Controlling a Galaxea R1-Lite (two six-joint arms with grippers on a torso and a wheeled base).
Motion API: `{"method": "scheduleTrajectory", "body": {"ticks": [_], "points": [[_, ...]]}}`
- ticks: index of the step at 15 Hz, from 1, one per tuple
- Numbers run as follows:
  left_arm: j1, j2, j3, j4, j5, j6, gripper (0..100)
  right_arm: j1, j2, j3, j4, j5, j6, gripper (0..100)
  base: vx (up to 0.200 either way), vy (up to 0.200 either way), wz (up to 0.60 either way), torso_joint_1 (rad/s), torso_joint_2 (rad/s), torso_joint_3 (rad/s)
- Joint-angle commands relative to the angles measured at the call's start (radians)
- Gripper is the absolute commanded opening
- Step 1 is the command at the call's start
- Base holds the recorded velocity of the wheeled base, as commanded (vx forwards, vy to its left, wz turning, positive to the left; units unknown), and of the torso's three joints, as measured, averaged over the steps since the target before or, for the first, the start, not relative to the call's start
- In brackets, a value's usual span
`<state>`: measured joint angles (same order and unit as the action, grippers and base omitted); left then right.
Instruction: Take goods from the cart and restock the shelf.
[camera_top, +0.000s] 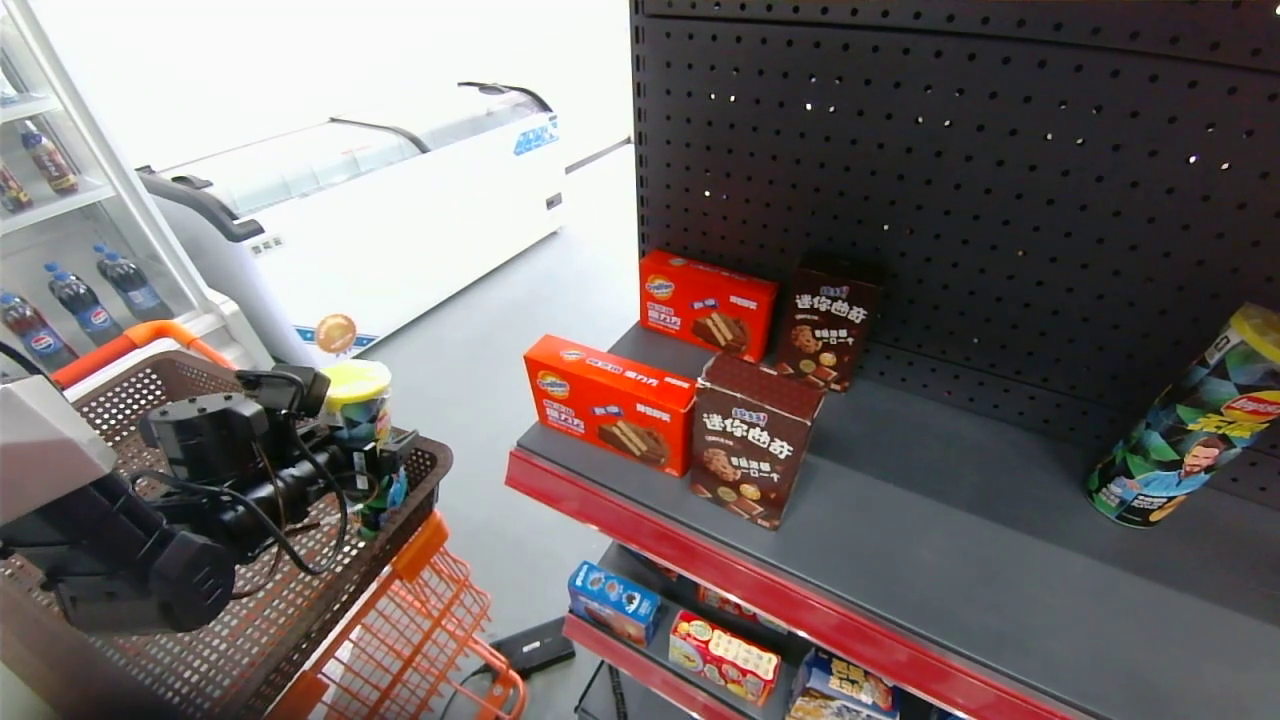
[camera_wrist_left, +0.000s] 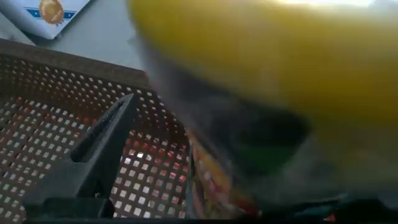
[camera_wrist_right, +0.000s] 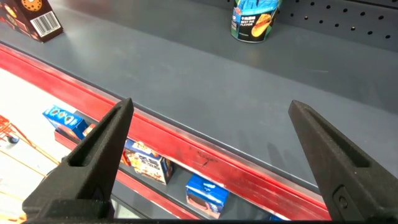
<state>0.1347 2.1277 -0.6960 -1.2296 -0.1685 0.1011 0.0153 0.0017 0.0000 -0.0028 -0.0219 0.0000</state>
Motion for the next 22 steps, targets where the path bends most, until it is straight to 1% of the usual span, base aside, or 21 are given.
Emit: {"method": "scheduleTrajectory", "body": {"ticks": [1, 4, 9, 12, 13, 15, 17, 18, 20, 21, 22], "points": [[-0.01, 0.026, -0.04, 0.001, 0.0, 0.0, 0, 0.0, 0.001, 0.0, 0.0, 0.0, 0.0, 100, 0.0, 0.0, 0.0, 0.0, 0.0, 0.0], [-0.015, 0.031, -0.08, 0.012, 0.001, 0.0, 0, 0.0, 0.001, 0.0, 0.0, -0.001, 0.0, 100, 0.0, 0.0, 0.0, 0.0, 0.0, 0.0], [-0.01, 0.009, -0.082, 0.045, 0.006, -0.003, 0, 0.0, 0.001, 0.0, 0.0, -0.001, 0.0, 100, 0.0, 0.0, 0.0, 0.0, 0.0, 0.0], [-0.021, -0.135, -0.079, 0.05, 0.012, -0.006, 0, 0.0, 0.001, 0.0, 0.0, 0.0, 0.0, 100, 0.0, 0.0, 0.0, 0.0, 0.0, 0.0], [-0.04, -0.181, -0.066, 0.05, 0.015, -0.007, 0, 0.0, 0.001, 0.0, 0.0, -0.001, 0.0, 100, 0.0, 0.0, 0.0, 0.0, 0.0, 0.0], [-0.053, -0.285, -0.036, 0.068, 0.009, -0.003, 0, 0.0, 0.001, 0.0, 0.0, 0.0, 0.0, 100, 0.0, 0.0, 0.0, 0.0, 0.0, 0.0], [-0.073, -0.351, -0.083, 0.081, 0.012, -0.006, 0, 0.0, 0.001, 0.0, 0.0, 0.0, 0.0, 100, 0.0, 0.0, 0.0, 0.0, 0.0, 0.0], [-0.078, -0.368, -0.091, 0.084, 0.012, -0.009, 0, 0.0, 0.001, 0.0, 0.0, -0.001, 0.0, 100, 0.0, 0.0, 0.0, 0.0, 0.0, 0.0], [-0.15, -0.476, -0.102, 0.185, 0.011, -0.015, 0, 0.0, 0.001, 0.0, 0.0, 0.0, 0.0, 100, 0.0, 0.0, 0.0, 0.0, 0.0, 0.0], [-0.182, -0.528, -0.122, 0.262, 0.011, -0.026, 0, 0.0, 0.001, 0.0, 0.0, -0.001, 0.0, 100, 0.0, 0.0, 0.0, 0.0, 0.0, 0.0], [-0.201, -0.569, -0.152, 0.337, 0.003, -0.047, 0, 0.0, 0.001, 0.0, 0.0, -0.001, 0.0, 100, 0.0, 0.0, 0.0, 0.0, 0.0, 0.0]]}}
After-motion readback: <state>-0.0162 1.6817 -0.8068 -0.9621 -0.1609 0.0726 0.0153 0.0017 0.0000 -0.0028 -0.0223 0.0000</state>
